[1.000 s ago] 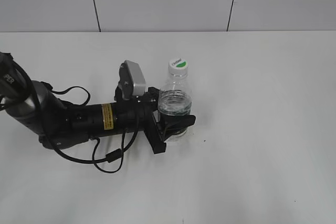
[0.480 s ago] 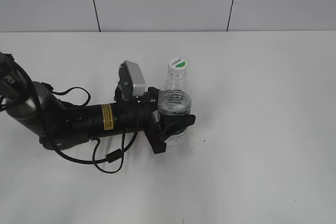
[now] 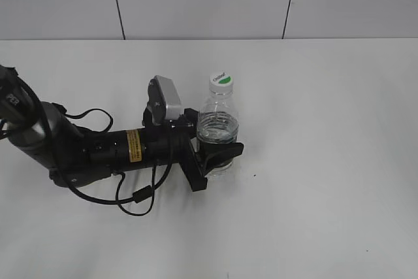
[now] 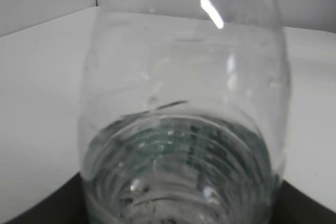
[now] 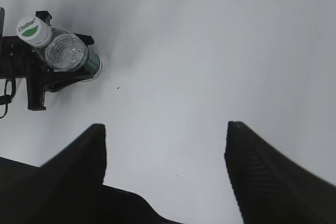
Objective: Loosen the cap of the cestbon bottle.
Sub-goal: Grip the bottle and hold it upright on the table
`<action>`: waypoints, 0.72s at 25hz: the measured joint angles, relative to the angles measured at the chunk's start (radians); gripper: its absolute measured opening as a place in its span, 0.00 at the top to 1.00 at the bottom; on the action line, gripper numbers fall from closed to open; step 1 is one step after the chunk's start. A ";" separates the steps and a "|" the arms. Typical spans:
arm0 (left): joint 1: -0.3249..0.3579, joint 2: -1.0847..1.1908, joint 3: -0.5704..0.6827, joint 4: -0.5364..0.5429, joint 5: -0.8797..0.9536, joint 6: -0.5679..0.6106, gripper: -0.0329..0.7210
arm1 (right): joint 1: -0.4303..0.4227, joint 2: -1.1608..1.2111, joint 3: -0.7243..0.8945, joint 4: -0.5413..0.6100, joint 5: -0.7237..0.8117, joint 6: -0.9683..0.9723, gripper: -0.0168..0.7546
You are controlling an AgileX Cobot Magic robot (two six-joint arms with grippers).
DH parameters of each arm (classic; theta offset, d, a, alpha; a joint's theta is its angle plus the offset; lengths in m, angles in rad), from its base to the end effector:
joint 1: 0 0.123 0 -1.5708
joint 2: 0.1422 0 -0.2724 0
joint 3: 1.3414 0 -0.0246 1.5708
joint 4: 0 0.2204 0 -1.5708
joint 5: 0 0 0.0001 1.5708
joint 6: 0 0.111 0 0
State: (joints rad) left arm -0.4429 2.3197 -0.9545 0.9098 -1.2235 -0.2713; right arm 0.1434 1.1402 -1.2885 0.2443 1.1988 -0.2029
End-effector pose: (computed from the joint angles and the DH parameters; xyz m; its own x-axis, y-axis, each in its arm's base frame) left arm 0.3002 -0.2335 0.0725 -0.0805 0.1426 -0.9865 0.9595 0.2792 -0.0379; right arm 0.1881 0.0524 0.3713 -0.7715 -0.2220 -0.5962 -0.3573 0.9266 0.1175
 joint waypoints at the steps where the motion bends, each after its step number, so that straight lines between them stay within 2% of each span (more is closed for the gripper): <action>1: 0.000 0.000 0.000 -0.002 0.000 0.000 0.42 | 0.000 0.041 -0.030 0.000 0.005 0.008 0.28; 10: -0.001 0.000 0.000 -0.016 0.000 0.000 0.42 | 0.016 0.295 -0.167 0.019 0.015 0.043 0.23; 18: -0.002 0.000 0.000 -0.056 0.006 0.000 0.42 | 0.238 0.486 -0.320 -0.094 0.019 0.086 0.22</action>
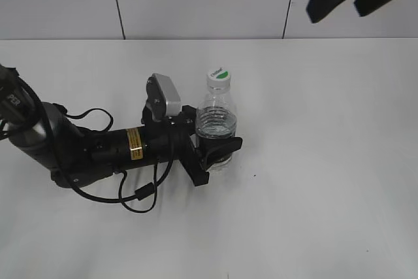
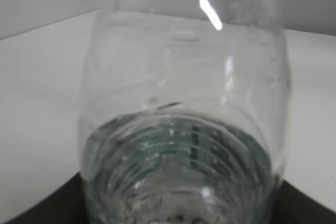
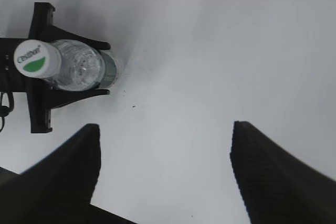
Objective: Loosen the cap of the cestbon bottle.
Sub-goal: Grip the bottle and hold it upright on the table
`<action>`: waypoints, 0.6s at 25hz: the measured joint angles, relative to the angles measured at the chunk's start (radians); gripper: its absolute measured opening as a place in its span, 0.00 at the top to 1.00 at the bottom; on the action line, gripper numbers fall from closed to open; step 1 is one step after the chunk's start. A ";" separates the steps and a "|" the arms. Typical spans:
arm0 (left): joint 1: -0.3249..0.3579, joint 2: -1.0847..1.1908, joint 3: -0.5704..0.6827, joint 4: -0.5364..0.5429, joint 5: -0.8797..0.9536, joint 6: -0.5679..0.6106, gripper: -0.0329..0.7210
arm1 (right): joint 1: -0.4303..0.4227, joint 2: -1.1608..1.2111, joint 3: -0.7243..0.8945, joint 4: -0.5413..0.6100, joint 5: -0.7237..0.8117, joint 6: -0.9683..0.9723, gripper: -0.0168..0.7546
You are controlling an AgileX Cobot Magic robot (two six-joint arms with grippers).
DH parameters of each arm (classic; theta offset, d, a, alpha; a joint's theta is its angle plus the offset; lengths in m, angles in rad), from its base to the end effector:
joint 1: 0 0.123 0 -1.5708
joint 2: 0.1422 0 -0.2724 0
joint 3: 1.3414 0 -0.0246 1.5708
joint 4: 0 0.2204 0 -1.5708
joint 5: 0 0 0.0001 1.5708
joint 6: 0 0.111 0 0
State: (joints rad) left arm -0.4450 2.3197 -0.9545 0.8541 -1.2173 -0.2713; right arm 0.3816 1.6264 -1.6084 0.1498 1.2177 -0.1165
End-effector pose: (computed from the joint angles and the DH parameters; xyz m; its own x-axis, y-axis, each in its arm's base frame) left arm 0.3053 -0.2325 0.0732 -0.0960 0.1293 -0.9869 0.9431 0.3289 -0.0486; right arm 0.2884 0.1325 0.3297 -0.8162 -0.3961 -0.4205 -0.4759 0.8737 0.1007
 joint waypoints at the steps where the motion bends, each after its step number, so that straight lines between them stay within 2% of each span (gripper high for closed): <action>1: 0.000 0.000 0.000 -0.002 0.000 0.000 0.42 | 0.026 0.027 -0.022 -0.004 0.000 0.005 0.22; 7: 0.000 0.000 0.000 -0.009 0.001 0.000 0.42 | 0.129 0.170 -0.129 -0.010 0.000 0.034 0.22; 15: 0.000 0.018 -0.001 -0.016 -0.026 0.002 0.42 | 0.199 0.287 -0.188 0.008 0.000 0.043 0.22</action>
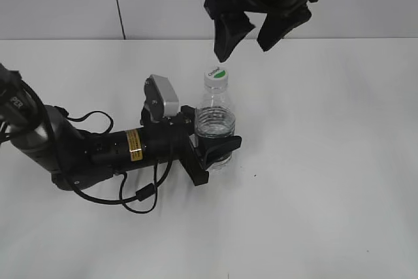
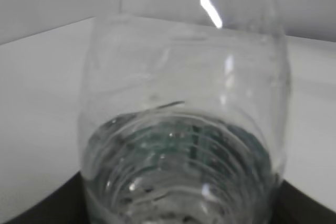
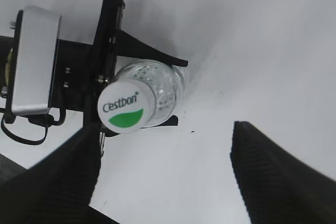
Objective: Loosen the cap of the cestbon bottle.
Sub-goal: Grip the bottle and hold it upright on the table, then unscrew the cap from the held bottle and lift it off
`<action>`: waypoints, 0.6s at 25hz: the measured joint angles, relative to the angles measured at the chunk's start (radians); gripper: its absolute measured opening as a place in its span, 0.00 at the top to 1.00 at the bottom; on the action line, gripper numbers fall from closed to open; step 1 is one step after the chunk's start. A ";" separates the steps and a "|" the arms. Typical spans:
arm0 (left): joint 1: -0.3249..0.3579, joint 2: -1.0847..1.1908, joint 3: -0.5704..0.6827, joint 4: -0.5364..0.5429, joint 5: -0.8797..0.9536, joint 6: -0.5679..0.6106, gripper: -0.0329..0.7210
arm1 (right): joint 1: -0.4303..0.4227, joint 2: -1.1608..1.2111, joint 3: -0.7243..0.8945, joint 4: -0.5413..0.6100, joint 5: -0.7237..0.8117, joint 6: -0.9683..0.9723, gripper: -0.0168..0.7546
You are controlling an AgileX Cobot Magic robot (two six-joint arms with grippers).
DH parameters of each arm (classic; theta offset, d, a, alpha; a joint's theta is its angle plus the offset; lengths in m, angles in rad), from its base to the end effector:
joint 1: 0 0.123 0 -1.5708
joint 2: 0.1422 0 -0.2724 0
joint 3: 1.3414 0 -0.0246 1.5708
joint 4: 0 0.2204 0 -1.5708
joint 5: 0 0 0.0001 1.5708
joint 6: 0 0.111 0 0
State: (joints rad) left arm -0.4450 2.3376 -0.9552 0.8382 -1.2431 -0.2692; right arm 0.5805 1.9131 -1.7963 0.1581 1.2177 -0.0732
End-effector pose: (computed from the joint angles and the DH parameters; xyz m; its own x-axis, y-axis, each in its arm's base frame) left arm 0.3057 -0.2323 0.0697 -0.1051 0.1086 -0.9885 0.9395 0.3367 -0.0629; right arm 0.3114 0.2238 0.2781 -0.7810 -0.5337 -0.3242 -0.5964 0.7914 0.1340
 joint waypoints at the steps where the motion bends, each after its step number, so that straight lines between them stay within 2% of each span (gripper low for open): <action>1: 0.000 0.003 0.000 -0.002 -0.007 0.001 0.42 | 0.005 0.006 0.000 0.000 0.000 0.000 0.22; 15: 0.000 0.004 -0.001 -0.004 -0.010 0.004 0.42 | 0.028 0.086 -0.041 0.028 0.003 0.002 0.22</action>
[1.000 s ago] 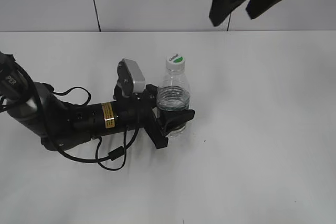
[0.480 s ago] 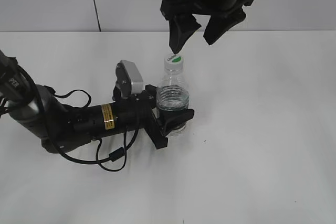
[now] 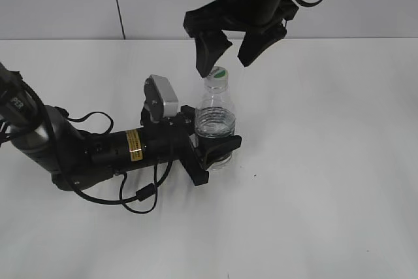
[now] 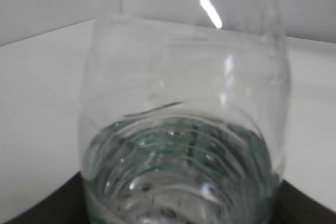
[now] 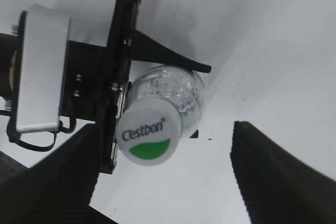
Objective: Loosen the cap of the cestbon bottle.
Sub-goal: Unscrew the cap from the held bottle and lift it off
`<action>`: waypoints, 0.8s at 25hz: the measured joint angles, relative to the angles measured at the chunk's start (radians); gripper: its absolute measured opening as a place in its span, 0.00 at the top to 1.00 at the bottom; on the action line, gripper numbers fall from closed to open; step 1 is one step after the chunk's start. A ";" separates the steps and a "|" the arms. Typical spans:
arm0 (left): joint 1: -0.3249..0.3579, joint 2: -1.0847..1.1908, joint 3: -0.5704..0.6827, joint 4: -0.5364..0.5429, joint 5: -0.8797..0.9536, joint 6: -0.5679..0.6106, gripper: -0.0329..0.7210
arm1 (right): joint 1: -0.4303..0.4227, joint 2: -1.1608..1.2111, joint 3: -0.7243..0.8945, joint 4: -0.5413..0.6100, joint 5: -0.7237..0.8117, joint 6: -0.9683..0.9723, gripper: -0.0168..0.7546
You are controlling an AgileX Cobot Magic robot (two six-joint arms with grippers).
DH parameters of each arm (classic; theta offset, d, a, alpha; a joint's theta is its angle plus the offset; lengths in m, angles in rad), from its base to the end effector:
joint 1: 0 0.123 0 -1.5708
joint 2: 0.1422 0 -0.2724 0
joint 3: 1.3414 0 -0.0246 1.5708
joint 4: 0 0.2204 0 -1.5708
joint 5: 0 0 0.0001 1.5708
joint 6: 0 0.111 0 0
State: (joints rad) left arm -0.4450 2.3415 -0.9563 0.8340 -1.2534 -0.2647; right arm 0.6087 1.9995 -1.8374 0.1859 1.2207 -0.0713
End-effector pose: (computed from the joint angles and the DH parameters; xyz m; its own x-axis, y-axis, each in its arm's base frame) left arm 0.3059 -0.2324 0.0696 -0.1010 0.1006 -0.9898 0.9393 0.3375 -0.0616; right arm 0.3163 0.2440 0.2552 -0.7841 -0.5548 -0.2783 -0.6080 0.7766 0.1649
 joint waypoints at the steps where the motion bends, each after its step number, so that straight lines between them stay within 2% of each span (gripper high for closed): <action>1: 0.000 0.000 0.000 0.000 0.000 0.000 0.42 | 0.004 0.006 -0.013 0.001 0.001 0.000 0.22; 6: 0.000 0.000 0.000 -0.001 0.001 0.000 0.42 | 0.009 0.032 -0.049 0.003 0.000 0.000 0.22; 20: 0.000 0.000 0.000 -0.001 0.001 0.000 0.42 | 0.009 0.040 -0.019 0.002 0.000 0.000 0.22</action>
State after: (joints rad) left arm -0.4450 2.3415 -0.9563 0.8332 -1.2525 -0.2647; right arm 0.6180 2.0399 -1.8564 0.1881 1.2208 -0.0713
